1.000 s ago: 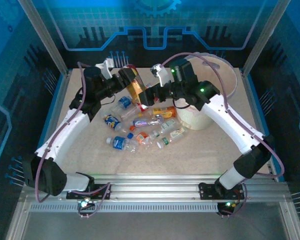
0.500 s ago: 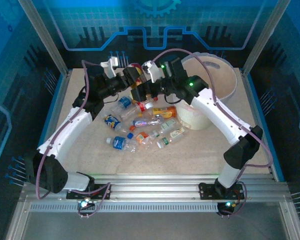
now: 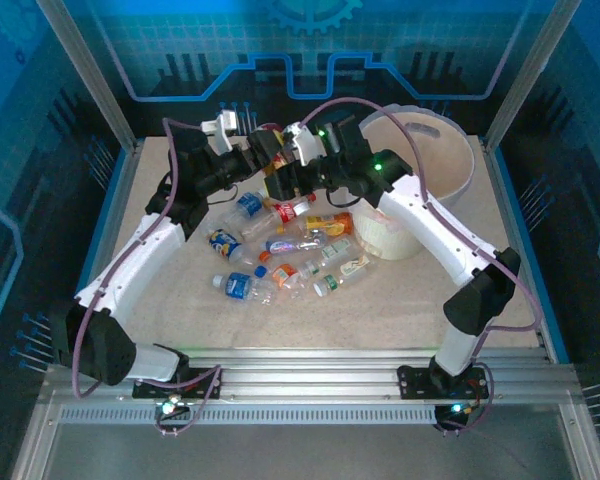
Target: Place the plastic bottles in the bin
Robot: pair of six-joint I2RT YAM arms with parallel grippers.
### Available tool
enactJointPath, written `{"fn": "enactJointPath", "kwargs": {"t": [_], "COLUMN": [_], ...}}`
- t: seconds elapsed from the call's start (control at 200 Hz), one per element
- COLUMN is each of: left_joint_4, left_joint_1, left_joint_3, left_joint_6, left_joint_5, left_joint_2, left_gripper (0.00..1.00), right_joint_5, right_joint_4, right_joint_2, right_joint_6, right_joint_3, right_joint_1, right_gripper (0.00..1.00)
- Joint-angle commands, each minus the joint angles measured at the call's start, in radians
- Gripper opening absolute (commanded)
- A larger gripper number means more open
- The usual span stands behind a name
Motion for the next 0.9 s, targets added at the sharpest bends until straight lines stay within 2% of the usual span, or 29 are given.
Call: {"fn": "enactJointPath", "kwargs": {"t": [0.0, 0.225, 0.43, 0.595, 0.72, 0.895], "left_joint_4": [0.027, -0.013, -0.073, -0.117, -0.146, -0.181], "left_joint_1": [-0.008, -0.006, -0.006, -0.006, -0.005, 0.001], "left_joint_3": [0.028, 0.009, -0.06, -0.125, -0.167, -0.201], "left_joint_6": [0.001, 0.101, 0.218, 0.284, 0.305, 0.31], "left_joint_5": [0.012, -0.085, -0.283, -0.418, -0.473, -0.491], "left_joint_2": [-0.01, -0.109, -0.255, -0.34, -0.374, -0.38], "left_gripper": [0.99, 0.99, 0.99, 0.99, 0.99, 0.99], "right_joint_5": [0.037, 0.105, 0.175, 0.309, 0.415, 0.517], "right_joint_4": [-0.013, -0.037, -0.098, -0.186, -0.25, -0.297], "right_joint_2": [-0.035, -0.084, -0.147, -0.192, -0.208, -0.207], "right_joint_6": [-0.018, 0.004, 0.002, -0.023, -0.036, -0.043], "right_joint_3": [0.009, -0.023, -0.017, 0.028, 0.064, 0.077], "right_joint_1": [0.007, -0.028, -0.09, -0.155, -0.222, -0.332], "right_gripper": [0.5, 0.45, 0.44, 0.44, 0.44, 0.44]}}
